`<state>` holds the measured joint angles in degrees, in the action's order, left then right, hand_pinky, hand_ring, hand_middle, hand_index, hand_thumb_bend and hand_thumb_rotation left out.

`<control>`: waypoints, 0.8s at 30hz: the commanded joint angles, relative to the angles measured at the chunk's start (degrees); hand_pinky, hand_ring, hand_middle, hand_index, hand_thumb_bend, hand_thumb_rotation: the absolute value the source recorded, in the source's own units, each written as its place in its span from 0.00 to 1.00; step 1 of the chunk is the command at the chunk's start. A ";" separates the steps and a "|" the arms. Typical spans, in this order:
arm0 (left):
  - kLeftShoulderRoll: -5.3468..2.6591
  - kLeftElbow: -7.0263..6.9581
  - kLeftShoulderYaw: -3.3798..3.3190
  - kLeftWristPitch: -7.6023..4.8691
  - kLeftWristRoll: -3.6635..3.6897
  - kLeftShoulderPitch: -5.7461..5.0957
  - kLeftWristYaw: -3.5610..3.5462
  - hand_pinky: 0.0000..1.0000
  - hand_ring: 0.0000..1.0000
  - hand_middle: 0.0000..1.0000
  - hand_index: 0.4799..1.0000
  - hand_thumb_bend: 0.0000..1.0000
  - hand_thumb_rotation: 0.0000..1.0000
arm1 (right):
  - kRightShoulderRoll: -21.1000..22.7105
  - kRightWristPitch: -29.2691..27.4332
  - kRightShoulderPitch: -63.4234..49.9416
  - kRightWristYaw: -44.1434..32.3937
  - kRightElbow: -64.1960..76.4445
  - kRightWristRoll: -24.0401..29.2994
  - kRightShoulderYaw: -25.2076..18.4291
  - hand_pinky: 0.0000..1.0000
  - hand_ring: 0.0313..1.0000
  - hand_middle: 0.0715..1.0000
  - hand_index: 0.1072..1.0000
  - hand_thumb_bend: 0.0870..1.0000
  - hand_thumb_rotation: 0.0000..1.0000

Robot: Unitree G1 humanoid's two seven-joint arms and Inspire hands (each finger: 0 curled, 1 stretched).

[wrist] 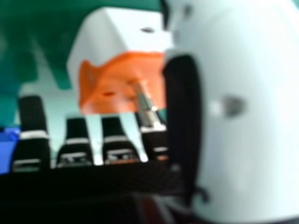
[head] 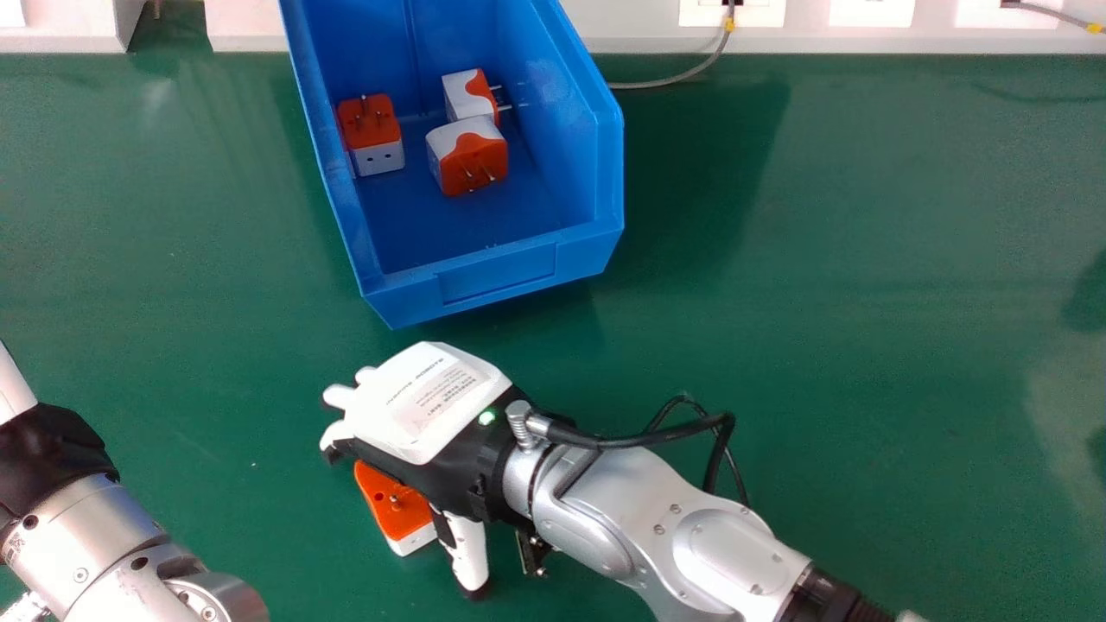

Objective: Pick all objects and put in blue box

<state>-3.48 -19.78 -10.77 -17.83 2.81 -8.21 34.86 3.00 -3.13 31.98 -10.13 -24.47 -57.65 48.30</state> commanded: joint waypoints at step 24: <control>-5.31 -0.86 1.30 -1.47 -0.54 -0.70 0.40 0.97 1.00 1.00 0.98 0.51 0.81 | 0.25 -7.81 -0.97 6.50 3.47 6.41 -4.12 0.28 0.40 0.46 0.51 0.44 0.00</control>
<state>-3.46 -19.77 -9.76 -18.22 2.82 -8.12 35.07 3.41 -9.88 30.73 -3.71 -24.12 -52.60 45.39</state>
